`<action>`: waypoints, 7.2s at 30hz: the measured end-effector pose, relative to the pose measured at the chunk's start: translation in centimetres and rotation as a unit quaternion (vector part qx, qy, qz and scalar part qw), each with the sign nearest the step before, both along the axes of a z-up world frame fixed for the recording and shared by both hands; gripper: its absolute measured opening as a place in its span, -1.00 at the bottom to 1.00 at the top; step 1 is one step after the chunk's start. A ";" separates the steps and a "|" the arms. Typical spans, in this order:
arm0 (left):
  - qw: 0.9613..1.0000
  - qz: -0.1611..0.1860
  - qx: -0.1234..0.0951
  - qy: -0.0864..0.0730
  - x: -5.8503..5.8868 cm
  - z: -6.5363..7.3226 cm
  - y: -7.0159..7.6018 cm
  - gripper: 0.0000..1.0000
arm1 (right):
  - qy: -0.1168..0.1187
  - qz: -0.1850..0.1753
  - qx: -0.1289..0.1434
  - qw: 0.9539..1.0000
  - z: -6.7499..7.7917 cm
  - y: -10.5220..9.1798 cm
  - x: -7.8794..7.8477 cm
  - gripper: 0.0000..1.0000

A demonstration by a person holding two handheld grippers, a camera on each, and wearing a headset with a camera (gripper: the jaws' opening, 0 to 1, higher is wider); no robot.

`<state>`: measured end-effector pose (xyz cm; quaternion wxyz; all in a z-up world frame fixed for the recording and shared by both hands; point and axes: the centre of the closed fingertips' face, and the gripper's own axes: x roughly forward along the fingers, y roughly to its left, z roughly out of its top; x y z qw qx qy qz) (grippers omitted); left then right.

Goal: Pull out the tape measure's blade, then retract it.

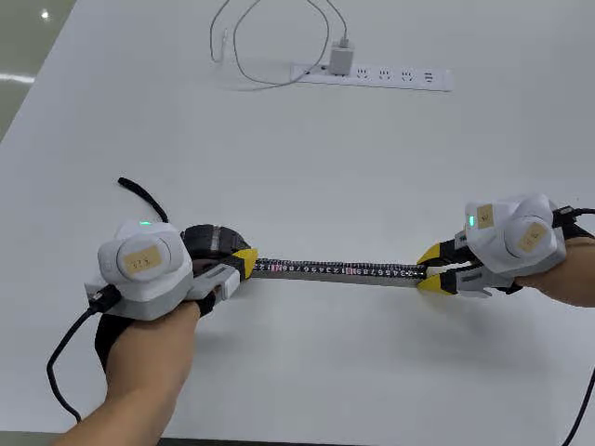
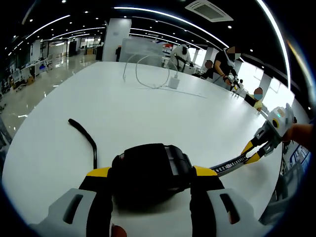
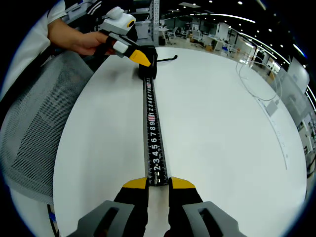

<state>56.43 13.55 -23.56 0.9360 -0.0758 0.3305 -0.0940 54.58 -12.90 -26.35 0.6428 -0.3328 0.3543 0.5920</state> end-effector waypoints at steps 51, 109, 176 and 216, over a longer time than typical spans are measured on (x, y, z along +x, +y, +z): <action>1.000 -0.001 -0.019 0.015 -0.3 0.1 0.1 0.13 | 0.006 0.001 0.029 1.000 0.7 3.2 0.5 -0.80; 0.999 0.005 -0.041 0.014 -0.2 0.2 0.3 0.13 | 0.012 0.011 0.057 0.998 0.3 8.7 1.3 -0.80; 0.999 0.009 -0.051 0.013 -0.1 0.1 0.3 0.14 | 0.033 0.022 0.113 0.993 0.0 17.6 0.6 -0.80; 0.999 0.008 -0.048 0.013 -0.1 0.1 0.5 0.15 | 0.033 0.029 0.128 0.991 -0.2 21.6 0.4 -0.79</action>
